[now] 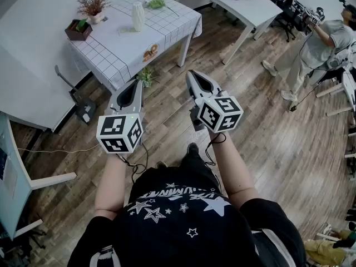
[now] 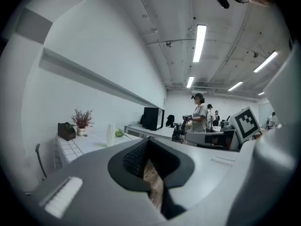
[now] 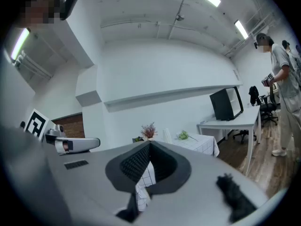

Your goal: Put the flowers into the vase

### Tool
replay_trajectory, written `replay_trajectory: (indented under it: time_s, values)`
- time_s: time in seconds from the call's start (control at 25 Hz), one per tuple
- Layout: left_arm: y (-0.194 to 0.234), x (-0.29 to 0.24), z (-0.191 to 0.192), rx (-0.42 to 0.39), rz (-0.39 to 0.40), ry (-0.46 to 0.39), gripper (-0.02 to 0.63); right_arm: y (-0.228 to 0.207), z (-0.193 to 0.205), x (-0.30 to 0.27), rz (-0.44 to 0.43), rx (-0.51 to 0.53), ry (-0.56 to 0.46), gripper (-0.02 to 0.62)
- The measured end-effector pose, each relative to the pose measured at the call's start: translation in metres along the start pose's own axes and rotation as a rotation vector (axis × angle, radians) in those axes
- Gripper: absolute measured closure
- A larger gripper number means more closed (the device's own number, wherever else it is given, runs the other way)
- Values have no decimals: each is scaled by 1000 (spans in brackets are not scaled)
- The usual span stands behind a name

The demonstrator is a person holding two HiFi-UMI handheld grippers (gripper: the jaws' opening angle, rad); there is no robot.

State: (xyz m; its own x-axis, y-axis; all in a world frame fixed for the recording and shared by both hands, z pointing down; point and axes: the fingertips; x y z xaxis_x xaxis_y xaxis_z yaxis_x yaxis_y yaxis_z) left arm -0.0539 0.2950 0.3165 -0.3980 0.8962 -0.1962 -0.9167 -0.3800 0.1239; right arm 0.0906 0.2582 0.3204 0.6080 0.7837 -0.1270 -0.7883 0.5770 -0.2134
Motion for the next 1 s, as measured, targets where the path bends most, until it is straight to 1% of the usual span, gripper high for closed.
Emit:
replay_trajectory:
  time_s: [0.2,0.36,0.44,0.52,0.72,0.88,1.0]
  values:
    - [-2,1,-1,-34,28,-4,598,7,-11,-4,-10,25,-29,586]
    - [1,3,1,-2,46,2,598,11,-9,-6,0,26,-21,586]
    - [2,2,1,-1,50,4,598,14,-8,-8,0,29,-17,586]
    - [5,2,0,3,50,6,598,17,-6,-9,-6,27,-9,586]
    - [6,3,2,57,49,-3,598,15,0,-9,-15,19,7,586]
    - [9,5,4,53,37,2,598,15,-2,-10,-22,21,7,586]
    - [17,6,5,51,14,-5,598,18,2,-13,-29,14,17,586]
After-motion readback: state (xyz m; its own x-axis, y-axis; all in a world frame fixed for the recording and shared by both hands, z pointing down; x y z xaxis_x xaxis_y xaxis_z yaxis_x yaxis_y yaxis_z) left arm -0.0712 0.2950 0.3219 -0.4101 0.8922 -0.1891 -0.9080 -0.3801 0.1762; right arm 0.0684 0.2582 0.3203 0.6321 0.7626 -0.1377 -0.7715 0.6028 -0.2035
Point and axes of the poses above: the fingertips, and each gripper's own axes: x backward along the fingers, y to its left, z out of its underside, and after that the axes turned 3 degrees about y, right-handed
